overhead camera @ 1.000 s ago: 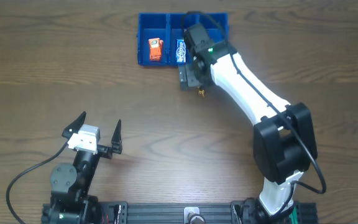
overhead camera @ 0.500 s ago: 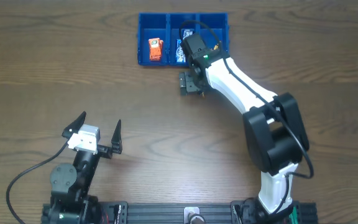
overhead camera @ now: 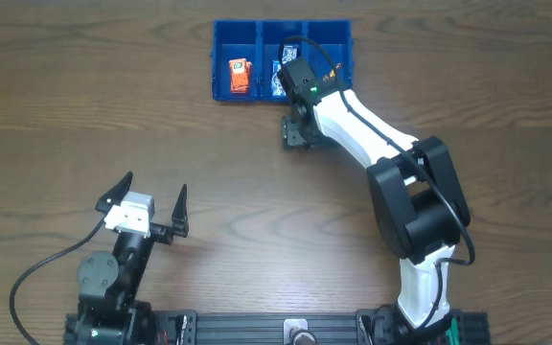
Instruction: Sort Candies Into Trays
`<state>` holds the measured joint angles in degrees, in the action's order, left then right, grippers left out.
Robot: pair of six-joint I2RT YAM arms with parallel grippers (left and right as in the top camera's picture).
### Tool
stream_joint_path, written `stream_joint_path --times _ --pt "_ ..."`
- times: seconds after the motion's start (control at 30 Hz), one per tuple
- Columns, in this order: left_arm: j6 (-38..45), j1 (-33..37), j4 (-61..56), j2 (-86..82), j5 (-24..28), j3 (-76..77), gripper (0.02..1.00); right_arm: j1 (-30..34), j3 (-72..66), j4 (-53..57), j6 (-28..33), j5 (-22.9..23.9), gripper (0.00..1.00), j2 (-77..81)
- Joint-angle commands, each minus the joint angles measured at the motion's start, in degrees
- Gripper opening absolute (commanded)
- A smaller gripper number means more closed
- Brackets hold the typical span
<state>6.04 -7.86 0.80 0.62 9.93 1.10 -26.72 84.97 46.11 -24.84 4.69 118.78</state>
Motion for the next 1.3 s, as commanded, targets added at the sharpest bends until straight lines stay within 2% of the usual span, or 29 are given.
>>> stream_joint_path --times 0.03,0.57,0.73,0.93,1.3 --pt "0.3 0.3 2.6 -0.3 0.6 -0.8 0.996 0.6 -0.3 -0.7 -0.7 0.8 0.693 1.4" --pt "0.3 0.3 2.6 -0.3 0.6 -0.8 0.996 1.1 -0.3 -1.0 -0.7 0.8 0.538 2.2" --pt "0.3 0.3 2.6 -0.3 0.6 -0.8 0.996 1.1 -0.3 -1.1 -0.7 0.8 0.446 2.2" --pt "0.3 0.3 2.6 -0.3 0.6 -0.8 0.996 1.1 -0.3 -1.7 -0.7 0.8 0.430 2.8" --pt "0.3 0.3 2.6 -0.3 0.6 -0.8 0.996 1.1 -0.3 -2.0 -0.7 0.8 0.316 2.8"
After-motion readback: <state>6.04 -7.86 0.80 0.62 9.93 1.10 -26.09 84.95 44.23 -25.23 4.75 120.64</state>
